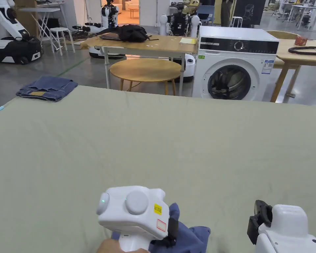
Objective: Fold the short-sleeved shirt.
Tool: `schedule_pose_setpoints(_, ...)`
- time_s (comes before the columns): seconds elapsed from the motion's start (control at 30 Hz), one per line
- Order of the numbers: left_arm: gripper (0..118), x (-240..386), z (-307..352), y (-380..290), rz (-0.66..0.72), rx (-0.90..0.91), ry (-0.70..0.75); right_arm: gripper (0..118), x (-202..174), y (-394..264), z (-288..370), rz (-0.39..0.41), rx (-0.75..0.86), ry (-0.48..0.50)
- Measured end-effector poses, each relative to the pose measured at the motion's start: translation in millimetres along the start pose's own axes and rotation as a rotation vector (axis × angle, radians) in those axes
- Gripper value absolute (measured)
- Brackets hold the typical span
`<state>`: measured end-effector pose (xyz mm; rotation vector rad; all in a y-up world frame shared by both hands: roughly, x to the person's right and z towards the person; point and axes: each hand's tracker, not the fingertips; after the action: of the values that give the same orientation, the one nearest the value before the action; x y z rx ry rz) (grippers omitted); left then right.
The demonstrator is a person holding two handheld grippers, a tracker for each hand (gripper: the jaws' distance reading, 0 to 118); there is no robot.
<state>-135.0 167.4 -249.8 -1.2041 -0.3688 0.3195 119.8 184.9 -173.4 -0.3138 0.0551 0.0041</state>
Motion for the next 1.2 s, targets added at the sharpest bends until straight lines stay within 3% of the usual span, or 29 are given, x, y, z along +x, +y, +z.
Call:
schedule_pose_setpoints(0.1, 2, -2, -20, -4, 0.015, -0.018, 0.026, 0, 1, -1, 1, 0.003, -0.004, -0.004)
schedule_pose_setpoints(0.27, 37, -6, 0, -12, 0.036, 0.002, -0.082, 0, 2, -2, 0, 0.007, -0.011, -0.004)
schedule_pose_setpoints(0.47, 37, -11, 61, -19, 0.063, 0.141, -0.286, 0, 3, -4, -1, 0.006, -0.017, 0.001)
schedule_pose_setpoints(0.5, 37, -14, 67, -21, 0.074, 0.167, -0.311, 0, 3, -4, -1, 0.004, -0.018, 0.000)
schedule_pose_setpoints(0.6, 22, -23, 64, -20, 0.059, 0.224, -0.305, 0, 5, -4, 0, -0.001, -0.016, -0.004)
schedule_pose_setpoints(0.63, 22, -27, 54, -17, 0.057, 0.216, -0.283, 0, 6, -5, -1, -0.004, -0.017, -0.005)
schedule_pose_setpoints(0.67, 12, -33, 40, -15, 0.070, 0.196, -0.267, 0, 6, -5, -1, -0.005, -0.018, -0.005)
schedule_pose_setpoints(0.77, 7, -49, -8, -11, 0.146, 0.071, -0.337, 0, 8, -6, -2, -0.010, -0.022, -0.008)
schedule_pose_setpoints(0.97, 5, -51, -66, -31, 0.242, -0.023, -0.520, 0, 12, -6, 1, -0.008, -0.021, -0.021)
schedule_pose_setpoints(1.03, 3, -55, -76, -34, 0.269, -0.016, -0.511, 0, 13, -6, 0, -0.007, -0.022, -0.020)
schedule_pose_setpoints(1.2, 0, -46, -68, -32, 0.175, 0.002, -0.461, 0, 13, -7, -1, -0.011, -0.022, -0.020)
